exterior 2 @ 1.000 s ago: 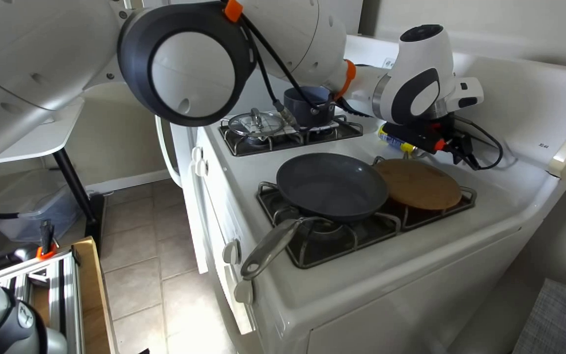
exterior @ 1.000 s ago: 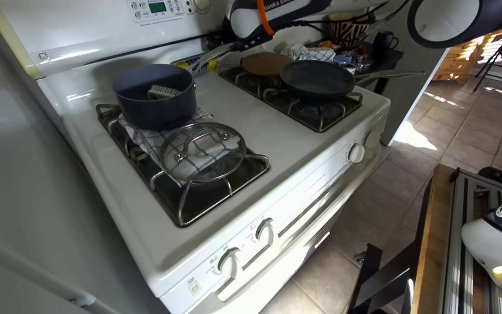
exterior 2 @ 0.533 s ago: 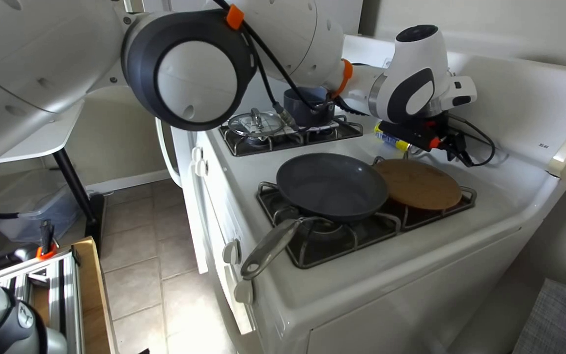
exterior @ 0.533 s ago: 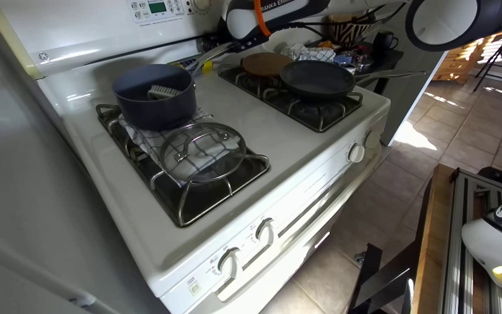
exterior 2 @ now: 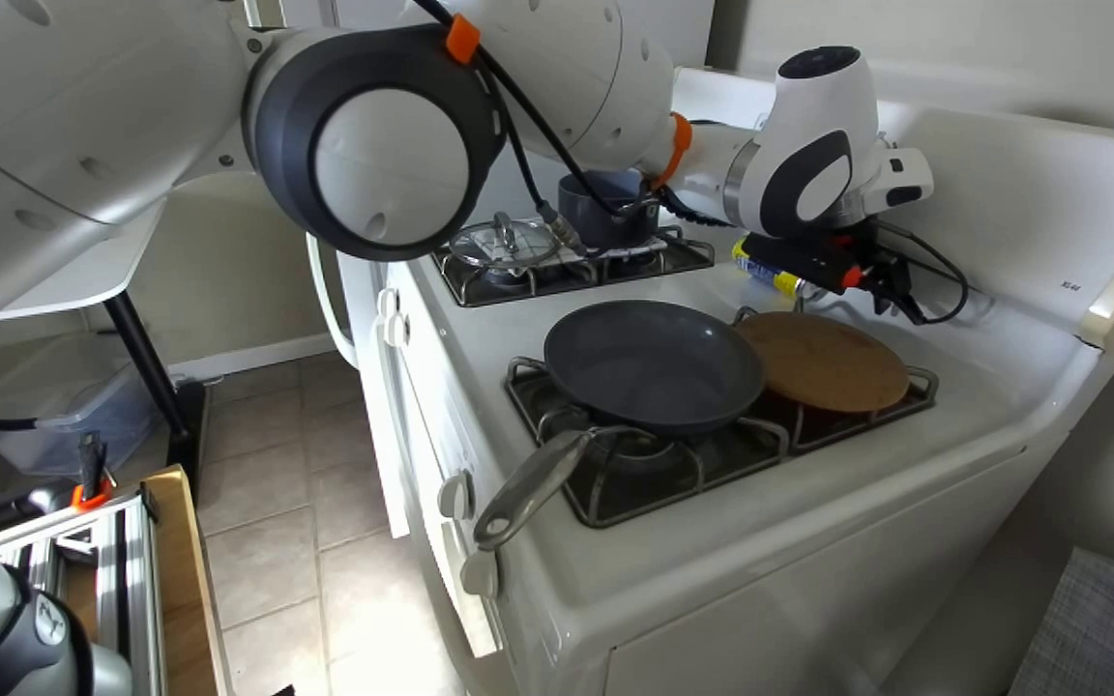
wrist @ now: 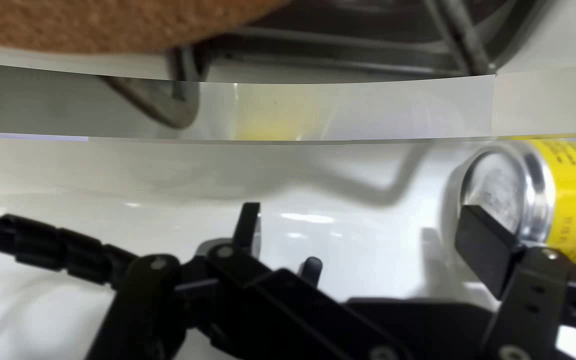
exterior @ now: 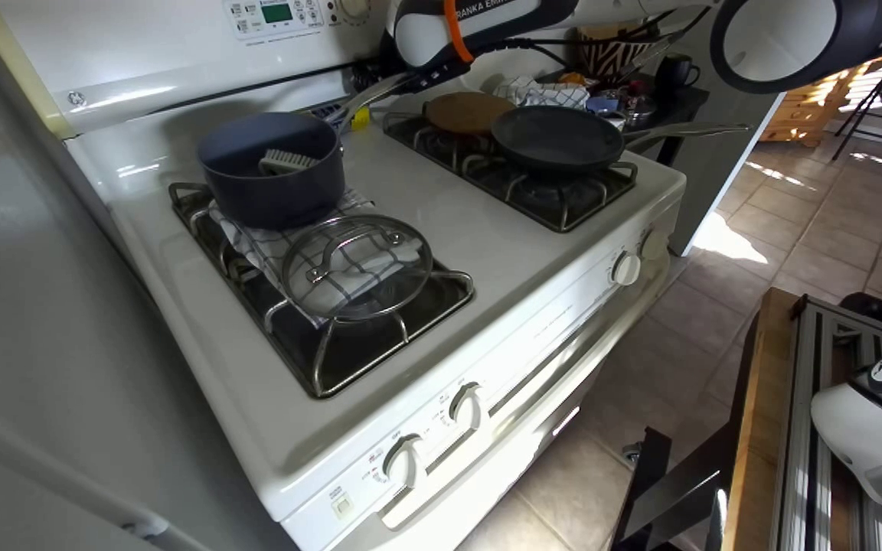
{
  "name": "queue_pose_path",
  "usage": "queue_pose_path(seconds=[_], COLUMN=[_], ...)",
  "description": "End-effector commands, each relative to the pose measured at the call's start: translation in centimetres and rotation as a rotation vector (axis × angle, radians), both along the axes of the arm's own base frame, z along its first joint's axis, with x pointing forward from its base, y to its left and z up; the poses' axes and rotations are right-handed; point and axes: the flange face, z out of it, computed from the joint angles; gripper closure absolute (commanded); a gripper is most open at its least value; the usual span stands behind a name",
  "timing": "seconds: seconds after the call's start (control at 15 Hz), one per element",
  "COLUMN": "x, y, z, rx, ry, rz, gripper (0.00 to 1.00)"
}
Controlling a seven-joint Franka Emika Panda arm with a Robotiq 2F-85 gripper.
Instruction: Move the can to the left, then put the can in the pan
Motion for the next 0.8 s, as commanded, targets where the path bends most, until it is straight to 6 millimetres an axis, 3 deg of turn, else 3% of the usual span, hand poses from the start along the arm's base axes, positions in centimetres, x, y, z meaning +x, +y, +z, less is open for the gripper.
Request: queue_pose_path(seconds=[0.0, 0.27, 0.53, 0.73], x=[-0.5, -1.1, -1.1, -0.6], y=[-1.1, -1.4, 2.3, 5.6], z=[2.5, 5.9, 6.1, 6.9], rx=[0.001, 0.007, 0.051, 0.085], ry=[0.067, 0.088, 0.153, 0.086], rz=[-0.027, -0.004, 0.097, 0.106], gripper=[0.0, 0.0, 0.0, 0.0])
